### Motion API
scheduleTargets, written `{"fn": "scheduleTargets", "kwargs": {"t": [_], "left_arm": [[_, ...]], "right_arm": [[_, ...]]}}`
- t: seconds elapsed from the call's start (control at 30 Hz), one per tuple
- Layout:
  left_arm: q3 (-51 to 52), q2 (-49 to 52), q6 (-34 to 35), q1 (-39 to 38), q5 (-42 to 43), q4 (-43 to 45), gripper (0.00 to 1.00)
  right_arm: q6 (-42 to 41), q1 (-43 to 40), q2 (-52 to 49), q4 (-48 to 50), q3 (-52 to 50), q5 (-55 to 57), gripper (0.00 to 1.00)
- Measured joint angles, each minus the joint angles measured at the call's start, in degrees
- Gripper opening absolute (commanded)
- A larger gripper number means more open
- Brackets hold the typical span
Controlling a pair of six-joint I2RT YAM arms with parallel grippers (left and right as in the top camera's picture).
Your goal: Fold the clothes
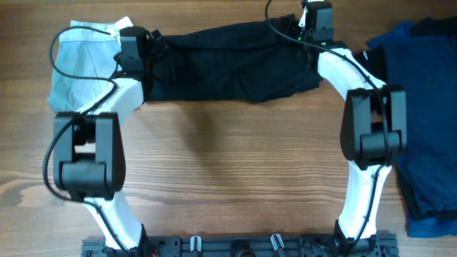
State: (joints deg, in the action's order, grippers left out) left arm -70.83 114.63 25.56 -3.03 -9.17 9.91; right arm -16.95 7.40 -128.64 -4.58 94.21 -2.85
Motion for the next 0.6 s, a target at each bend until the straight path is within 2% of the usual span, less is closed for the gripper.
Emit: {"fn": "scheduleTargets", "kwargs": {"t": [0.03, 0.07, 0.1, 0.13, 0.17, 0.23, 0.27, 0.33, 0.5, 0.6], "left_arm": [[-0.02, -2.43, -0.66, -0.02, 0.26, -0.92, 0.95], [-0.13, -6.40, -1.29, 0.00, 0.48, -2.27, 0.79], [-0.33, -8.83, -1.40, -0.02, 0.59, -3.39, 0.23], [-1.01, -10.88, -1.57, 0.00, 0.98, -7.30, 0.05], [-1.29, -13.22, -1.90, -0.02, 2.01, -12.83, 0.04], [-1.57, -14.21, -1.99, -0.02, 4.15, -18.91, 0.04], [-1.53, -14.12, -2.16, -0.02, 7.19, -24.81, 0.04], [-1.33, -13.16, -1.92, -0.26, 9.90, -28.72, 0.04], [-1.33, -4.72, -1.46, -2.58, 11.69, -29.57, 0.04], [-1.46, -0.48, -1.29, -2.78, 12.11, -32.96, 0.04]], "right_arm": [[0.81, 0.00, 2.12, -2.45, 0.00, -0.35, 0.99], [1.70, 0.00, 6.40, -5.95, 0.00, -0.96, 0.99], [2.03, 0.02, 9.79, -9.77, 0.26, -1.20, 0.75], [2.25, 0.00, 13.35, -15.89, 0.63, -1.53, 0.48], [2.58, 0.00, 17.22, -21.88, 0.83, -2.08, 0.28], [2.99, 0.00, 20.61, -29.75, 1.38, -2.99, 0.08], [2.99, 0.00, 20.83, -32.04, 1.40, -3.30, 0.06], [3.17, 0.00, 19.69, -33.14, 0.17, -3.61, 0.04], [3.17, 0.00, 11.76, -34.23, -3.23, -3.80, 0.04], [3.17, 0.00, 6.88, -38.91, -5.07, -3.76, 0.04]]}}
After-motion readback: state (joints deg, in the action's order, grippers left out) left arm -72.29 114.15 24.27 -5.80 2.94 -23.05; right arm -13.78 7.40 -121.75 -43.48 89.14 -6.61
